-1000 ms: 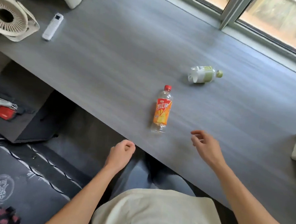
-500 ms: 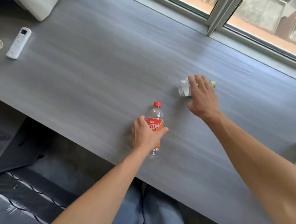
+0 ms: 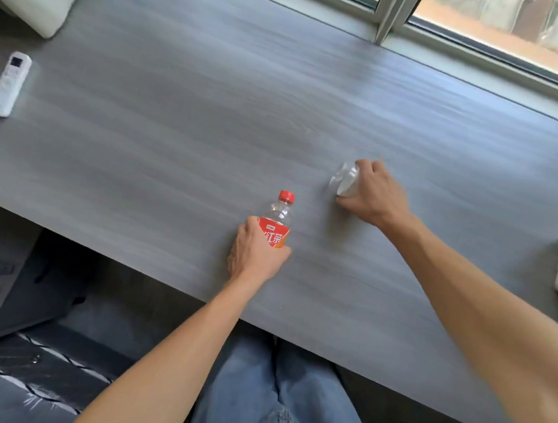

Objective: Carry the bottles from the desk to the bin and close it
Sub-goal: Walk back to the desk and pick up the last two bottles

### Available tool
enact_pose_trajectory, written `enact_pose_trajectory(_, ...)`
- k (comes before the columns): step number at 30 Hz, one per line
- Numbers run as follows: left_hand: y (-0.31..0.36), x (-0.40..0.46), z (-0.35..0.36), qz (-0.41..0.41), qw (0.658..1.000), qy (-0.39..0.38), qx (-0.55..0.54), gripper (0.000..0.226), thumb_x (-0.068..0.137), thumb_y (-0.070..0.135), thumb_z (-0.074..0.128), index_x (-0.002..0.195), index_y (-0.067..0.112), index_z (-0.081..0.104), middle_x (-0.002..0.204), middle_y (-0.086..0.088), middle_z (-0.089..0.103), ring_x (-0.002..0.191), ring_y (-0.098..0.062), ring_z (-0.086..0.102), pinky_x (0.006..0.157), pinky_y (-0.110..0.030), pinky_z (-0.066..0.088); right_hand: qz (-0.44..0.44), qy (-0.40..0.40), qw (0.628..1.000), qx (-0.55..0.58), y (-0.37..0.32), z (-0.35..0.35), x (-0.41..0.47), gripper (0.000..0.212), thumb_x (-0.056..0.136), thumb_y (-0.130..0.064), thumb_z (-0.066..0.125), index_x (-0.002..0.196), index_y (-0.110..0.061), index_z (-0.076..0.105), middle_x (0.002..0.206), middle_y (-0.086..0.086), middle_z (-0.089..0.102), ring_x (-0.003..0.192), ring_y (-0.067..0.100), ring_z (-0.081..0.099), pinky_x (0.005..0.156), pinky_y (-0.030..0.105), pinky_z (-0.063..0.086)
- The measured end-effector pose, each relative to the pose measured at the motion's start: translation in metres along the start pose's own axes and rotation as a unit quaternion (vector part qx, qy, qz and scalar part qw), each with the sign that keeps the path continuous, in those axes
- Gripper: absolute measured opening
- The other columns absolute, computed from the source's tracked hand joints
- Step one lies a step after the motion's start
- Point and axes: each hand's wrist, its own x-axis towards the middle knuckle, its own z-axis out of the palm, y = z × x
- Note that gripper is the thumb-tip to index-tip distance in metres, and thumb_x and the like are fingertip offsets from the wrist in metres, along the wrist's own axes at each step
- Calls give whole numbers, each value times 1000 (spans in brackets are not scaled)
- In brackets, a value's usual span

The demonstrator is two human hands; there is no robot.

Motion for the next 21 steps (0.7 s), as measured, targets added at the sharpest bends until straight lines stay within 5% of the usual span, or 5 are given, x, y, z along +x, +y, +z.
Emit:
enact_pose_trajectory(6, -29, -32, -21, 11, 998, -62, 18, 58, 62, 42, 71, 109, 29, 39, 89, 4, 58, 76, -22, 56, 65, -32, 43, 66, -77, 985, 139, 18, 15, -88, 66, 67, -56, 76, 117, -19, 54, 108, 4, 67, 99, 28, 63, 74, 37, 49)
enact_pose_trajectory(10, -59, -62, -34, 22, 992, -99, 74, 56, 63, 40, 69, 109, 31, 38, 89, 4, 59, 78, -23, 59, 67, -36, 50, 118, -101, 947, 280, 30, 27, -164, 46, 62, -59, 76, 93, -38, 51, 80, -16, 68, 71, 0, 65, 52, 17, 45)
enact_pose_trajectory(14, -89, -81, -39, 33, 982, -140, 120, 54, 65, 37, 70, 109, 31, 39, 89, 4, 62, 77, -20, 62, 66, -36, 53, 183, -101, 919, 334, 42, 47, -228, 35, 63, -60, 73, 88, -54, 50, 76, -30, 67, 74, -20, 59, 51, 17, 41)
enact_pose_trajectory(21, -109, -78, -44, 87, 961, -199, 170, 55, 62, 41, 72, 108, 31, 45, 88, 7, 65, 77, -15, 64, 62, -33, 51, 281, -71, 883, 368, 52, 73, -298, 61, 63, -64, 72, 114, -37, 51, 93, -16, 66, 83, 4, 63, 61, 29, 53)
